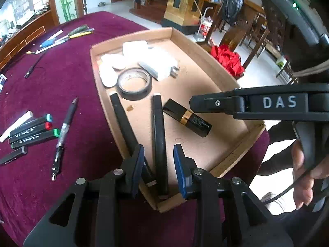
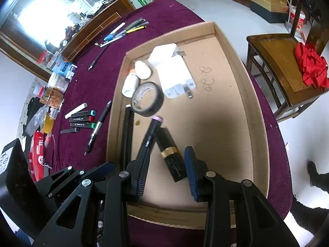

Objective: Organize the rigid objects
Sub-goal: 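Lower marker and tube into the tray and open both grippers, then move both tools back to the markers and black pen on the table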

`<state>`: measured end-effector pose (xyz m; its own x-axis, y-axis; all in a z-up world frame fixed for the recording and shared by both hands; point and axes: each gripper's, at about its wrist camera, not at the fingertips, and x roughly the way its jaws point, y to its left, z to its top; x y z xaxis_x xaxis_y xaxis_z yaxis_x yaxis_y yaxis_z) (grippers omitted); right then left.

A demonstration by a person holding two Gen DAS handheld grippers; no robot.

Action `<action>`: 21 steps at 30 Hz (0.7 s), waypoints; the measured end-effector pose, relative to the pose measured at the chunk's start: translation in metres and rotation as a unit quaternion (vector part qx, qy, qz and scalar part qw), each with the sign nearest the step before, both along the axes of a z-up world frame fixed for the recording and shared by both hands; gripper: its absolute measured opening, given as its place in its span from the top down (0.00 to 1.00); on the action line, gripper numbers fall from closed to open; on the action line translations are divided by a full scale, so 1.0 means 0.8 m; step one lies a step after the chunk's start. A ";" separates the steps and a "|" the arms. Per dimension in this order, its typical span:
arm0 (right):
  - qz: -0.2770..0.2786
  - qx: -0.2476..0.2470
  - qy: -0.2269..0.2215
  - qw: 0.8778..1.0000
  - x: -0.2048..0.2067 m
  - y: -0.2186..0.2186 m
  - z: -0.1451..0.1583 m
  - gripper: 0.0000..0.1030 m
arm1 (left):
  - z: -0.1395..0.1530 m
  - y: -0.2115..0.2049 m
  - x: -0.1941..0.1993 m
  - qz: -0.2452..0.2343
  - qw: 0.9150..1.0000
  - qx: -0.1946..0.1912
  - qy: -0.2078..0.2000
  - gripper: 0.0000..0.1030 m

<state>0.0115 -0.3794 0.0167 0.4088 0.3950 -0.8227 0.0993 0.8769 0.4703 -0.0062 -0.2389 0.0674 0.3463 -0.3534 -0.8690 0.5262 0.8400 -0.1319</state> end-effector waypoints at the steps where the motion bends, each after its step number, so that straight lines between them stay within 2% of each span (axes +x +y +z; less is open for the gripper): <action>1: 0.001 -0.001 -0.005 1.000 0.000 0.004 0.003 0.70 | 0.003 0.004 -0.001 0.003 1.000 -0.004 -0.003 0.74; 7: 0.024 -0.009 -0.036 0.999 0.006 0.042 0.022 0.70 | 0.025 0.042 -0.007 0.028 0.999 -0.030 -0.021 0.74; 14: 0.072 -0.017 -0.053 0.996 0.015 0.105 0.035 0.70 | 0.034 0.120 0.001 0.095 0.994 -0.050 -0.020 0.74; 21: 0.104 -0.010 -0.042 0.994 0.016 0.148 0.026 0.70 | 0.039 0.227 0.032 0.167 0.985 -0.029 -0.030 0.74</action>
